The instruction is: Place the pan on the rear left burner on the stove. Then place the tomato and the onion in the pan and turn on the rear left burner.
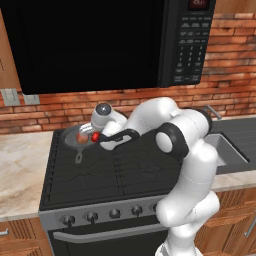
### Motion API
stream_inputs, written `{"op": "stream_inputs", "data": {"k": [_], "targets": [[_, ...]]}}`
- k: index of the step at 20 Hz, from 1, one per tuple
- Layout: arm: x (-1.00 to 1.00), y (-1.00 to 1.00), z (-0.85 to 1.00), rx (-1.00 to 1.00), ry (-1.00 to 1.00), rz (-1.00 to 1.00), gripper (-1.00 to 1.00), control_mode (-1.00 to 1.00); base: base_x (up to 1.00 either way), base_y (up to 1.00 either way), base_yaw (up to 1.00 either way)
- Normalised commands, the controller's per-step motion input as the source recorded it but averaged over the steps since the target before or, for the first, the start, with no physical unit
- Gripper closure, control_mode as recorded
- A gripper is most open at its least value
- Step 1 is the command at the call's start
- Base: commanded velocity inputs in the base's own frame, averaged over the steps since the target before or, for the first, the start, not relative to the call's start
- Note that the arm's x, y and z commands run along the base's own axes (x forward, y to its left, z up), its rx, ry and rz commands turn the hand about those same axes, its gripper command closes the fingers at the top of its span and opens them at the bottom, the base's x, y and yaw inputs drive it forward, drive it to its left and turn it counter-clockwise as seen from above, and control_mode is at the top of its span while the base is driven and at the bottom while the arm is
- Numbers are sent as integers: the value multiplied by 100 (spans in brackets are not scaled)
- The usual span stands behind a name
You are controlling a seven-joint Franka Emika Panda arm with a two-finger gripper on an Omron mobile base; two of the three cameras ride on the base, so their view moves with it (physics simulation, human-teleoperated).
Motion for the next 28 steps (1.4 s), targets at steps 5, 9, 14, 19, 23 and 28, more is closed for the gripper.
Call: {"op": "stream_inputs", "data": {"k": [5,9,14,19,23,28], "targets": [[-1,0,27,0,-9,0,-100,-100,0,0,0],[-25,0,31,0,-7,0,-100,-100,0,0,0],[-63,0,10,0,-2,0,-100,-100,0,0,0],[-97,0,1,0,0,0,-100,-100,0,0,0],[-100,0,41,0,-3,0,-100,-100,0,0,0],[-100,0,86,2,-9,0,-100,-100,0,0,0]]}}
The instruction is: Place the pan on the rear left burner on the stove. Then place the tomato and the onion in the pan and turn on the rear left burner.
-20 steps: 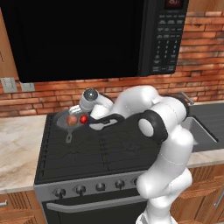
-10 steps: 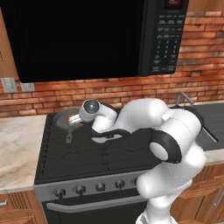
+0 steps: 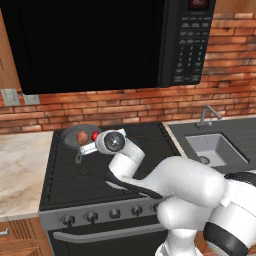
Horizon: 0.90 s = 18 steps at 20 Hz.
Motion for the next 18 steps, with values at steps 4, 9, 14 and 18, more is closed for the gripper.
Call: {"op": "stream_inputs", "data": {"k": [4,9,14,18], "targets": [[-100,0,100,3,-9,0,-100,-100,0,0,0],[-100,0,68,1,-5,0,-100,-100,0,0,0],[-100,0,12,0,-6,0,-100,-100,0,0,0],[-100,2,0,0,-5,0,-100,-100,0,0,0]]}}
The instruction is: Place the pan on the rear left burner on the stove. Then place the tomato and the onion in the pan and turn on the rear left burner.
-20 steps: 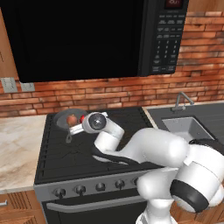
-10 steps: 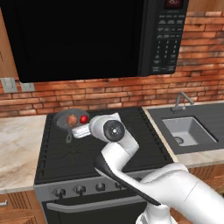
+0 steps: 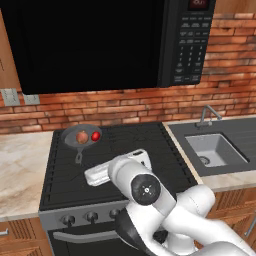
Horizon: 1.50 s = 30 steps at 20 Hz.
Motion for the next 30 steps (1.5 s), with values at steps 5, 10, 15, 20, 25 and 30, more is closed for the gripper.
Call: {"op": "stream_inputs", "data": {"k": [5,10,15,20,25,30], "targets": [[-100,11,0,0,-4,0,-100,-100,0,0,0],[-90,11,-1,0,-4,0,-100,-100,0,0,0],[-43,4,-20,0,0,0,-100,-100,0,0,0],[-12,0,-40,0,0,0,-100,-100,0,0,0],[-1,-4,-53,2,0,1,-100,-100,0,0,0],[0,-3,-59,9,-2,5,-100,-100,0,0,0]]}}
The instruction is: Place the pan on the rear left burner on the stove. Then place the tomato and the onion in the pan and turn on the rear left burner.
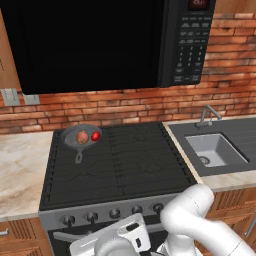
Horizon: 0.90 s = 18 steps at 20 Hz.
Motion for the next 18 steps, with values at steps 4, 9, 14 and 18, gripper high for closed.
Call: {"op": "stream_inputs", "data": {"k": [4,9,14,18], "targets": [[0,0,-56,12,-8,7,-100,-100,0,0,0],[4,-2,-46,21,-13,9,-100,-100,0,0,0],[34,-9,-31,24,-13,7,-100,-100,0,0,0],[65,-15,-25,24,-5,1,-100,-100,0,0,0]]}}
